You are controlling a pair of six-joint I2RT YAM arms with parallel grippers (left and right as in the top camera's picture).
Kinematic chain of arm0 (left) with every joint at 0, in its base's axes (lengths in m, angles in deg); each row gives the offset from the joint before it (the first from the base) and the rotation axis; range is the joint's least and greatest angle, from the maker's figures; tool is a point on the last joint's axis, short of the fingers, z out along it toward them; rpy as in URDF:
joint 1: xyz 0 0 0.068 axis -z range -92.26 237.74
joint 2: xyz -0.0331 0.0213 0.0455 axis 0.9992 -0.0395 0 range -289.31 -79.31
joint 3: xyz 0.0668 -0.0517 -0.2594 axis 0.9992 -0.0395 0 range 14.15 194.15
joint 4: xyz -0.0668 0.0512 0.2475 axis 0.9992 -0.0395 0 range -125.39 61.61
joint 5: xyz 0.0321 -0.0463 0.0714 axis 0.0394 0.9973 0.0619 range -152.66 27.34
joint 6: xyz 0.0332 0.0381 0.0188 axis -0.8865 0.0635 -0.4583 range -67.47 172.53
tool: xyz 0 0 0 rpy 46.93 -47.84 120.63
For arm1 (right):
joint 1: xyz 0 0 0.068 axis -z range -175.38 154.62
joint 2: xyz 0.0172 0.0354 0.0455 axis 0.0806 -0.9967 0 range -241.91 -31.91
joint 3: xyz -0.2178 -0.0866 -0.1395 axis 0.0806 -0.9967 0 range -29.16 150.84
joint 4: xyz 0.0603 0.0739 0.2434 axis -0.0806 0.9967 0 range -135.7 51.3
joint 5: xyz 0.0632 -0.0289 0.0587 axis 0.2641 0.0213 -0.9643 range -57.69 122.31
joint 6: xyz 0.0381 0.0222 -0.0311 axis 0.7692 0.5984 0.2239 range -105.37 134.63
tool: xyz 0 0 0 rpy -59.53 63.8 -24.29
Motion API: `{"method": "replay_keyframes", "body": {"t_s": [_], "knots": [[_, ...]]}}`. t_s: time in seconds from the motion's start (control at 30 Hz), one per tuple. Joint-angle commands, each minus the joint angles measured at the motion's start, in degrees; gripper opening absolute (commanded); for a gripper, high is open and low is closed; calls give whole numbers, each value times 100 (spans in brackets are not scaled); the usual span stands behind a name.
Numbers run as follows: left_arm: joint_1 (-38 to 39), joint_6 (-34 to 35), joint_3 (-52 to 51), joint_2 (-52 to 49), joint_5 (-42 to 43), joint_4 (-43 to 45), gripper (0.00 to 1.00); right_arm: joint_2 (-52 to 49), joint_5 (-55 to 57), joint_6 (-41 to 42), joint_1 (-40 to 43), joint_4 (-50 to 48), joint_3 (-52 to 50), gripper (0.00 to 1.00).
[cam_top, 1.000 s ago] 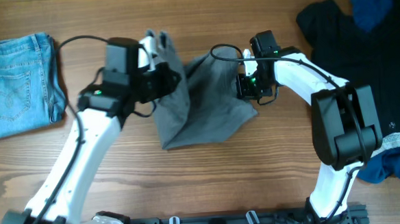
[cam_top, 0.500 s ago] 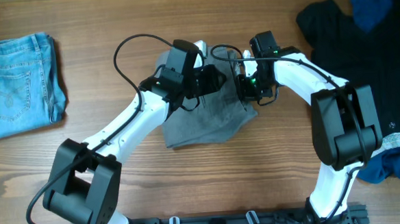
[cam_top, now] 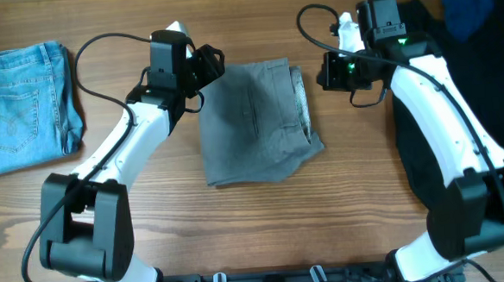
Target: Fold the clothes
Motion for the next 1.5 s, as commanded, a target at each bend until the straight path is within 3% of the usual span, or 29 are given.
{"method": "replay_keyframes", "body": {"t_s": [0.0, 0.1, 0.23, 0.37, 0.47, 0.7, 0.87, 1.03, 1.17, 1.2, 1.23, 1.27, 1.37, 1.47], "knots": [[24, -136, 116, -575, -341, 260, 56, -208, -501, -74, -461, 59, -26, 14], [52, -323, 116, -960, -341, 317, 57, -455, -492, -68, -745, 120, -26, 23], [192, -927, 116, -1499, -345, 232, 56, -942, -413, -48, -1060, 367, -26, 23], [205, -925, 116, -1685, -398, -321, 56, -1381, -46, 138, -1106, 573, -26, 23], [122, -922, 116, -1683, -455, -1316, 57, -1657, 273, 118, -1106, 656, -28, 23], [-15, -920, 116, -1681, -426, -4022, 47, -2017, 1954, 136, -1021, 597, -136, 33], [-11, -920, 116, -1659, 345, -5595, 47, -2037, 2549, -426, -621, -599, -131, 39], [-17, -920, 118, -1086, 732, -5987, 45, -1941, 2549, -520, -538, -153, 299, 34], [-83, -922, 240, -153, 76, -5759, 47, -1397, 2492, -229, -538, 599, 688, 34], [-92, -920, 240, 48, -125, -5628, 55, -1237, 2339, -203, -538, 715, 702, 34], [-92, -922, 238, 234, -343, -5464, 87, -999, 1985, -195, -538, 881, 699, 34], [-92, -962, 238, 413, -595, -5222, 97, -817, 1681, -107, -538, 1034, 699, 34], [-92, -2020, 238, 503, -339, -4590, 100, -584, 1467, 450, -538, 1482, 699, 35], [-92, -2555, 238, 297, -79, -4389, 100, -584, 1467, 564, -538, 1751, 688, 35]]}}
